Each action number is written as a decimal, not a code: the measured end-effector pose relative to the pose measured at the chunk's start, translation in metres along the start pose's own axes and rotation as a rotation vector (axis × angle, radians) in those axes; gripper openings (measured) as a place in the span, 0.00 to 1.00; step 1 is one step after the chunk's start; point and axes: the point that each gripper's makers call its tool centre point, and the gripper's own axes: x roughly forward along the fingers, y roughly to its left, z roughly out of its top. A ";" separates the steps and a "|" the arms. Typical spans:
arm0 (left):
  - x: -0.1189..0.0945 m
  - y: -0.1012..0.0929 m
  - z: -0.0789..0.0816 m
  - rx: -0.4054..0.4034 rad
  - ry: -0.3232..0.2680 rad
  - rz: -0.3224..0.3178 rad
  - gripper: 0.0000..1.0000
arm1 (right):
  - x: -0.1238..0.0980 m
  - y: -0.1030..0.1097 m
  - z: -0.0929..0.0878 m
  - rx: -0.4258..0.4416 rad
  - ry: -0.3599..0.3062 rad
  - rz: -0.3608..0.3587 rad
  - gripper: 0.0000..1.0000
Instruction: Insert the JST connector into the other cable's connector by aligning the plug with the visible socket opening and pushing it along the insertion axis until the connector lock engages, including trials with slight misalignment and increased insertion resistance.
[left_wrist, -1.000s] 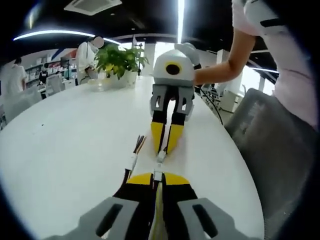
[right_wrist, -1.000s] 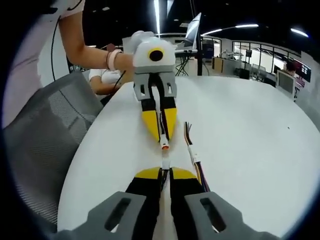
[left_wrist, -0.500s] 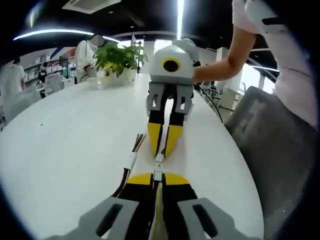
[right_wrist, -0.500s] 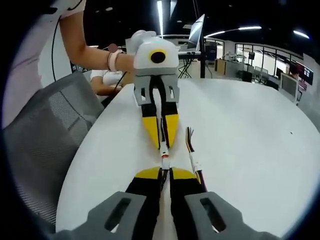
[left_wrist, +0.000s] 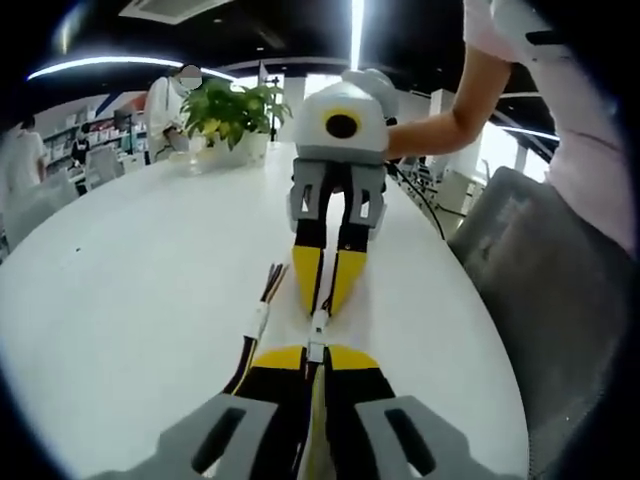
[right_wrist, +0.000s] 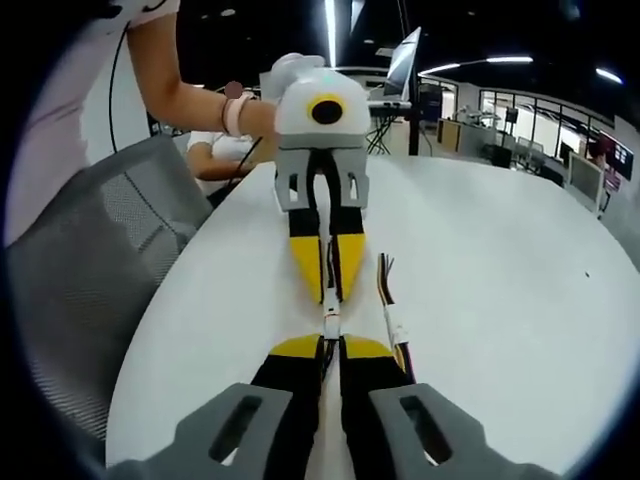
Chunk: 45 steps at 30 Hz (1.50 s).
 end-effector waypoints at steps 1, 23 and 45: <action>0.000 0.000 0.000 0.002 0.001 -0.002 0.00 | 0.000 0.000 0.000 -0.002 0.002 0.001 0.03; 0.008 -0.012 0.005 0.079 0.018 -0.091 0.00 | 0.000 0.006 -0.005 -0.049 0.031 0.073 0.03; 0.010 -0.016 0.017 0.079 -0.050 -0.095 0.00 | -0.010 -0.004 -0.006 -0.001 -0.028 0.083 0.02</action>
